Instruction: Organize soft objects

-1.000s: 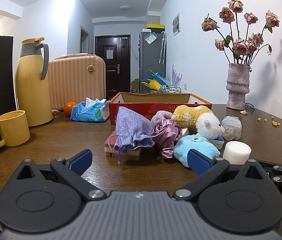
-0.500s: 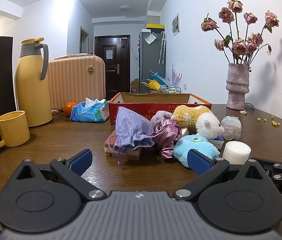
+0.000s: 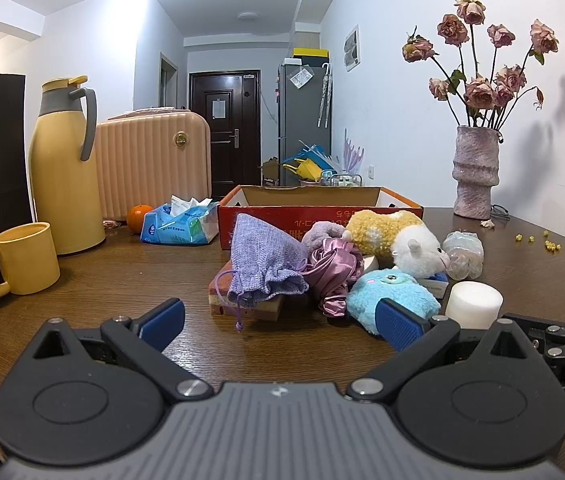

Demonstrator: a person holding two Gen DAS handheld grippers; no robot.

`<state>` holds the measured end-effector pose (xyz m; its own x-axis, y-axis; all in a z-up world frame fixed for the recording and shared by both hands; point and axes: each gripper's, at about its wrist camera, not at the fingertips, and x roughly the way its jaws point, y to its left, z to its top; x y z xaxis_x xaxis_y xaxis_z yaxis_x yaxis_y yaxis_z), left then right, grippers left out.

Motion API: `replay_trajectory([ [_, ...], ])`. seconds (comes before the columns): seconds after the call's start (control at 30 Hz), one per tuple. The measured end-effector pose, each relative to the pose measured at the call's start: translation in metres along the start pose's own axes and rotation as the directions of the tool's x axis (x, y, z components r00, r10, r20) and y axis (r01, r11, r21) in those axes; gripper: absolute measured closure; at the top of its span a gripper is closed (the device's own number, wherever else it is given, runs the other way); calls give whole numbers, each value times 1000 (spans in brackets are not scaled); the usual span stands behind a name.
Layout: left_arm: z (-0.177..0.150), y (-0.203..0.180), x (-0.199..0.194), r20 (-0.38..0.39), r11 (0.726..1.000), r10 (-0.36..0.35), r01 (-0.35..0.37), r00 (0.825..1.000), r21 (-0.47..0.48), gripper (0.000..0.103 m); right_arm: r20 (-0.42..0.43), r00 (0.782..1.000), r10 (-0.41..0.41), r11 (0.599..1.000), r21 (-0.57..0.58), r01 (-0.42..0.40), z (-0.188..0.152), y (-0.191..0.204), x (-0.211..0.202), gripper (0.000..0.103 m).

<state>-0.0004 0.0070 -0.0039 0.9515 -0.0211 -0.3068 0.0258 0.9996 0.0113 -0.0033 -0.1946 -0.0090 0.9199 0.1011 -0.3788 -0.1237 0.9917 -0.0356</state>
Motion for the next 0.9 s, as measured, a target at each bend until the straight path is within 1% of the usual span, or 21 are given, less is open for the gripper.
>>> replay_trajectory([
  [0.37, 1, -2, 1, -2, 1000, -8, 8, 1000, 1, 0, 2, 1000, 0, 1000, -8, 1, 6, -3, 3, 0],
  [0.6, 10, -3, 7, -12, 1000, -23, 23, 1000, 3, 0, -5, 1000, 0, 1000, -22, 0, 16, -10, 14, 0],
  [0.77, 16, -4, 15, -24, 1000, -25, 25, 999, 7, 0, -30, 1000, 10, 999, -43, -11, 23, -15, 29, 0],
  [0.9, 21, -6, 23, -32, 1000, -11, 11, 999, 6, 0, -60, 998, 21, 997, -67, -25, 30, -19, 44, 1],
])
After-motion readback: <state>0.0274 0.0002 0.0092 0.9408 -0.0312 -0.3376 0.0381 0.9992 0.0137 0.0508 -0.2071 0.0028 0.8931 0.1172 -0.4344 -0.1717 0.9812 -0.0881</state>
